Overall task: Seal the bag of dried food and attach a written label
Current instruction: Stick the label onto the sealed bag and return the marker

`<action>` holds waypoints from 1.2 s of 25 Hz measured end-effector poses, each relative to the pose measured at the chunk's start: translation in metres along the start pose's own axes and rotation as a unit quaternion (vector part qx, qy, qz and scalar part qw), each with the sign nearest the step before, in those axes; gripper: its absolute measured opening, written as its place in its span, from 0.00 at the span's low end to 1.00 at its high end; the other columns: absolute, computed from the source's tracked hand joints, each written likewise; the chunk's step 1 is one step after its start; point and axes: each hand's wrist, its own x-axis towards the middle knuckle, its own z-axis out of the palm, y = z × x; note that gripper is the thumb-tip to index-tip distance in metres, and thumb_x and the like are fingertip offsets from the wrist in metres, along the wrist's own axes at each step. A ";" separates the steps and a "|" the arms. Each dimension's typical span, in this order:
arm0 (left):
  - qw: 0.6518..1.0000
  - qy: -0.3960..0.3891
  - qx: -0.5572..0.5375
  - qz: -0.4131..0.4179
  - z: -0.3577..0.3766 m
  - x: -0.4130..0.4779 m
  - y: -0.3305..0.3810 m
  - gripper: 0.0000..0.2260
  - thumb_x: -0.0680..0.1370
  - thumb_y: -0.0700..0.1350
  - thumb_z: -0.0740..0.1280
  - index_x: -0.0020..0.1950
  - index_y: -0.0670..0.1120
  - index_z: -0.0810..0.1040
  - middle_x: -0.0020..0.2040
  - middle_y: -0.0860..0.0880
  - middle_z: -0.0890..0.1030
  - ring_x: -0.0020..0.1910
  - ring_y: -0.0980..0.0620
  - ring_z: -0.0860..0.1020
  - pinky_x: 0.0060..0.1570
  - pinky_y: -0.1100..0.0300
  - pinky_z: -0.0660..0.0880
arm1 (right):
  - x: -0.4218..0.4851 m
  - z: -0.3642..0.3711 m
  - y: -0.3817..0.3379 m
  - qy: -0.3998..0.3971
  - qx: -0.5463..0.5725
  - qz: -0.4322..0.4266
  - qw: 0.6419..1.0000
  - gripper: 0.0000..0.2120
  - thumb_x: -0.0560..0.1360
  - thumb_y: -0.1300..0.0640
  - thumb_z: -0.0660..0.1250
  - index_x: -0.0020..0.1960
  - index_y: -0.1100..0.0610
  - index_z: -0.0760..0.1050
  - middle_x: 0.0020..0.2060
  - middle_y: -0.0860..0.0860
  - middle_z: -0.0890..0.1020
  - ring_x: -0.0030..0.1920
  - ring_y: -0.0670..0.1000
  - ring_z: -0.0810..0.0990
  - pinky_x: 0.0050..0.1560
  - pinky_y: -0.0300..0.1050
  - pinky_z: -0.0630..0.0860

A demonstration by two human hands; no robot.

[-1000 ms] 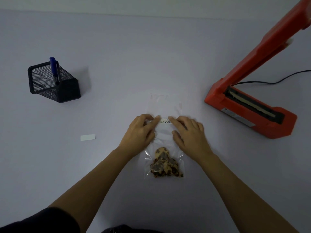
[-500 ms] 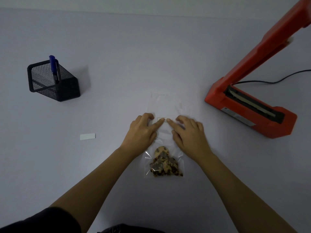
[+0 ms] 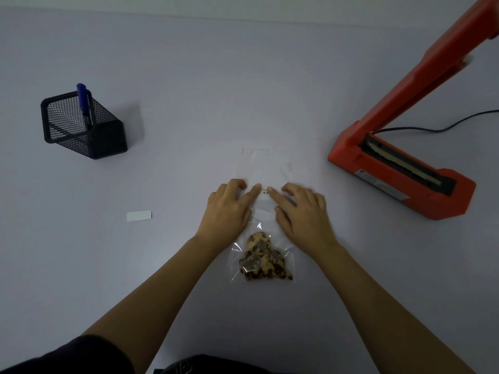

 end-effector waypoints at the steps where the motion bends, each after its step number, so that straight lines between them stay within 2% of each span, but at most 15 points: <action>1: 1.000 0.001 0.003 -0.001 0.001 0.000 0.000 0.20 0.74 0.47 0.58 0.65 0.46 0.73 0.54 0.39 0.76 0.47 0.41 0.77 0.42 0.49 0.75 | 0.000 0.000 -0.001 -0.006 -0.002 0.003 1.000 0.20 0.76 0.51 0.56 0.68 0.48 0.68 0.57 0.52 0.76 0.54 0.53 0.71 0.51 0.50 0.67; 4: 0.999 0.009 -0.030 -0.014 -0.001 0.000 0.004 0.20 0.74 0.42 0.63 0.67 0.46 0.71 0.56 0.39 0.74 0.49 0.40 0.76 0.45 0.48 0.75 | 0.003 -0.009 -0.002 -0.029 0.015 0.003 0.999 0.21 0.76 0.51 0.55 0.68 0.50 0.67 0.58 0.54 0.75 0.55 0.55 0.73 0.52 0.51 0.69; 6: 0.988 0.020 -0.113 -0.102 -0.008 -0.001 0.010 0.22 0.75 0.39 0.65 0.69 0.44 0.68 0.59 0.38 0.70 0.54 0.41 0.72 0.51 0.52 0.74 | 0.001 -0.021 -0.006 -0.022 0.071 0.034 0.997 0.22 0.77 0.49 0.56 0.69 0.54 0.65 0.61 0.56 0.72 0.58 0.55 0.72 0.56 0.52 0.70; 9: 0.946 0.044 -0.184 -0.261 -0.022 -0.003 0.018 0.23 0.75 0.44 0.67 0.69 0.42 0.66 0.60 0.39 0.69 0.56 0.41 0.72 0.54 0.55 0.71 | -0.021 -0.040 -0.020 -0.027 0.202 0.176 0.963 0.28 0.77 0.45 0.60 0.72 0.56 0.60 0.65 0.57 0.66 0.63 0.54 0.68 0.62 0.48 0.68; 11: 0.927 0.002 -0.211 -0.311 -0.028 -0.001 0.022 0.25 0.75 0.48 0.68 0.68 0.42 0.64 0.60 0.41 0.71 0.54 0.42 0.74 0.54 0.53 0.73 | -0.045 -0.049 -0.031 -0.111 0.273 0.274 0.916 0.36 0.72 0.41 0.66 0.73 0.54 0.56 0.67 0.53 0.63 0.64 0.53 0.68 0.61 0.46 0.69; 13: 0.893 -0.034 -0.285 -0.347 -0.032 0.004 0.024 0.23 0.74 0.48 0.69 0.66 0.44 0.67 0.56 0.44 0.73 0.52 0.45 0.75 0.52 0.55 0.74 | -0.062 -0.053 -0.044 -0.190 0.317 0.300 0.879 0.40 0.67 0.43 0.72 0.72 0.52 0.57 0.63 0.51 0.65 0.59 0.51 0.71 0.57 0.45 0.73; 14: 0.869 -0.043 -0.334 -0.364 -0.034 0.006 0.024 0.21 0.74 0.47 0.69 0.64 0.44 0.69 0.52 0.46 0.75 0.50 0.47 0.76 0.50 0.56 0.75 | -0.067 -0.052 -0.051 -0.200 0.337 0.298 0.871 0.40 0.67 0.47 0.74 0.72 0.52 0.58 0.60 0.50 0.67 0.56 0.50 0.73 0.54 0.45 0.74; 16: 0.829 -0.046 -0.409 -0.378 -0.039 0.006 0.019 0.15 0.75 0.45 0.68 0.60 0.44 0.74 0.47 0.48 0.79 0.44 0.50 0.78 0.47 0.57 0.77 | -0.069 -0.049 -0.065 -0.173 0.371 0.302 0.861 0.39 0.68 0.54 0.74 0.72 0.52 0.58 0.52 0.48 0.74 0.47 0.46 0.75 0.47 0.38 0.72; 17: 0.824 -0.038 -0.423 -0.374 -0.043 0.006 0.013 0.12 0.75 0.44 0.68 0.57 0.43 0.77 0.45 0.48 0.80 0.41 0.51 0.78 0.46 0.57 0.78 | -0.066 -0.048 -0.072 -0.157 0.387 0.310 0.854 0.38 0.68 0.57 0.74 0.72 0.52 0.59 0.49 0.48 0.76 0.44 0.45 0.75 0.44 0.34 0.71; 19: 0.831 -0.016 -0.424 -0.360 -0.057 0.009 -0.001 0.07 0.75 0.42 0.67 0.51 0.43 0.80 0.40 0.49 0.81 0.35 0.53 0.78 0.42 0.59 0.79 | -0.053 -0.048 -0.086 -0.140 0.410 0.313 0.845 0.37 0.69 0.58 0.73 0.73 0.50 0.59 0.46 0.50 0.78 0.44 0.45 0.77 0.44 0.31 0.71; 21: 0.840 0.005 -0.423 -0.340 -0.075 0.021 -0.019 0.05 0.75 0.40 0.67 0.49 0.42 0.81 0.37 0.49 0.81 0.34 0.53 0.78 0.41 0.60 0.78 | -0.031 -0.050 -0.097 -0.122 0.427 0.306 0.842 0.38 0.69 0.57 0.73 0.73 0.49 0.57 0.47 0.50 0.79 0.46 0.46 0.78 0.48 0.33 0.74; 24: 0.856 0.031 -0.409 -0.313 -0.106 0.058 -0.046 0.05 0.75 0.39 0.66 0.48 0.41 0.81 0.38 0.48 0.81 0.34 0.52 0.78 0.44 0.58 0.79 | 0.015 -0.060 -0.107 -0.084 0.460 0.293 0.834 0.39 0.70 0.57 0.72 0.74 0.49 0.54 0.48 0.49 0.80 0.46 0.44 0.79 0.43 0.28 0.74; 26: 0.862 0.041 -0.402 -0.305 -0.123 0.089 -0.059 0.05 0.75 0.38 0.67 0.48 0.40 0.80 0.39 0.47 0.80 0.33 0.52 0.78 0.45 0.58 0.79 | 0.048 -0.067 -0.106 -0.064 0.475 0.285 0.830 0.39 0.71 0.56 0.71 0.75 0.49 0.53 0.45 0.49 0.80 0.44 0.46 0.79 0.41 0.31 0.74; 28: 0.869 0.043 -0.390 -0.301 -0.131 0.120 -0.069 0.05 0.74 0.38 0.67 0.48 0.40 0.80 0.42 0.46 0.80 0.36 0.50 0.79 0.47 0.56 0.80 | 0.076 -0.071 -0.101 -0.056 0.481 0.281 0.829 0.39 0.72 0.54 0.71 0.75 0.50 0.52 0.40 0.49 0.79 0.42 0.47 0.79 0.39 0.32 0.73; 30: 0.884 0.042 -0.362 -0.294 -0.132 0.151 -0.077 0.02 0.74 0.38 0.67 0.44 0.41 0.79 0.42 0.45 0.80 0.40 0.47 0.80 0.48 0.55 0.80 | 0.103 -0.070 -0.090 -0.053 0.476 0.272 0.835 0.38 0.72 0.54 0.70 0.75 0.50 0.52 0.35 0.48 0.77 0.37 0.45 0.76 0.35 0.30 0.71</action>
